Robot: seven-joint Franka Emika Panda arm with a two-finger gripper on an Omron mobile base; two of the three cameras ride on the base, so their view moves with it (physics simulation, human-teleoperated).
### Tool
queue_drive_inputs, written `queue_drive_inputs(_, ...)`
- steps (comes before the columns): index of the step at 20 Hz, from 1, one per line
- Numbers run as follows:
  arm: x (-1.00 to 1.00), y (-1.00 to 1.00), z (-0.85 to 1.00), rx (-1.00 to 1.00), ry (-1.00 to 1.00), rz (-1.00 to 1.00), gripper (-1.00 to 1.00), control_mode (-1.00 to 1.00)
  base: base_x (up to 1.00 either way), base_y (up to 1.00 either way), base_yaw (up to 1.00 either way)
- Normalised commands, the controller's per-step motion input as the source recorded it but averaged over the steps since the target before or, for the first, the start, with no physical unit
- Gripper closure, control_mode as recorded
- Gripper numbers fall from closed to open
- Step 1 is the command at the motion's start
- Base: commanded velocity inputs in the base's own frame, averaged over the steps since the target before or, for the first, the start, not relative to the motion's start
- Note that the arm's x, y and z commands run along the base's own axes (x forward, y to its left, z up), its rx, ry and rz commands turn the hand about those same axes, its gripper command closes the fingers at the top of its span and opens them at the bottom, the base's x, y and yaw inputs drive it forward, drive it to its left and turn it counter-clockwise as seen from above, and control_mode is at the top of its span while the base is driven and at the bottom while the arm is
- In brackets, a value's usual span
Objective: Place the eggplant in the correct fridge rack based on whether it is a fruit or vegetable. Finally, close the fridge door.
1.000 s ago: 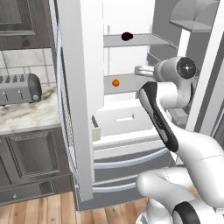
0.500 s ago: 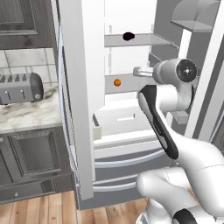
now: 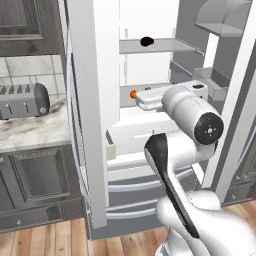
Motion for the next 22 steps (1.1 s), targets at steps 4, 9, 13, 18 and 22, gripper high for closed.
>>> queue_drive_inputs(4, -0.78, 1.00, 0.15, -0.36, 0.00, 0.06, -1.00, -1.00, 0.00, 0.00, 0.00)
queue_drive_inputs(9, -0.65, 1.00, 0.22, -0.37, 0.00, 0.02, -1.00, -1.00, 0.00, 0.00, 0.00)
queue_drive_inputs(13, -0.17, 1.00, -0.02, -0.40, 0.03, 0.00, -1.00, -1.00, 0.00, 0.00, 0.00)
queue_drive_inputs(18, 0.38, 1.00, -0.32, -0.37, 0.14, 0.00, -1.00, -1.00, 0.00, 0.00, 0.00)
queue_drive_inputs(22, 0.68, 0.99, -0.37, -0.28, 0.14, 0.00, -1.00, -1.00, 0.00, 0.00, 0.00)
